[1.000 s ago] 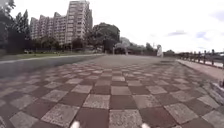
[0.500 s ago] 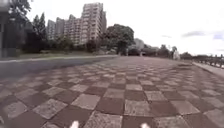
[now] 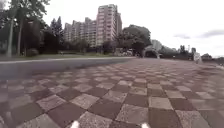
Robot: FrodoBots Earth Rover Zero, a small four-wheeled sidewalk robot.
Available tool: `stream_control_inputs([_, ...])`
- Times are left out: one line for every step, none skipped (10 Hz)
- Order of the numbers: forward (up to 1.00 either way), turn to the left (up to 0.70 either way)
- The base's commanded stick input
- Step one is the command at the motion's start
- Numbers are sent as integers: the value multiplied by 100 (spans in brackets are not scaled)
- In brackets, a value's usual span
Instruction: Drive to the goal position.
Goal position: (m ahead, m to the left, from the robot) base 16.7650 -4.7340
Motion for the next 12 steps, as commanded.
stream_control_inputs([100, -15])
stream_control_inputs([100, -27])
stream_control_inputs([100, -27])
stream_control_inputs([100, -27])
stream_control_inputs([100, -27])
stream_control_inputs([100, -27])
stream_control_inputs([100, -27])
stream_control_inputs([100, -10])
stream_control_inputs([100, 0])
stream_control_inputs([100, 0])
stream_control_inputs([100, -27])
stream_control_inputs([100, -27])
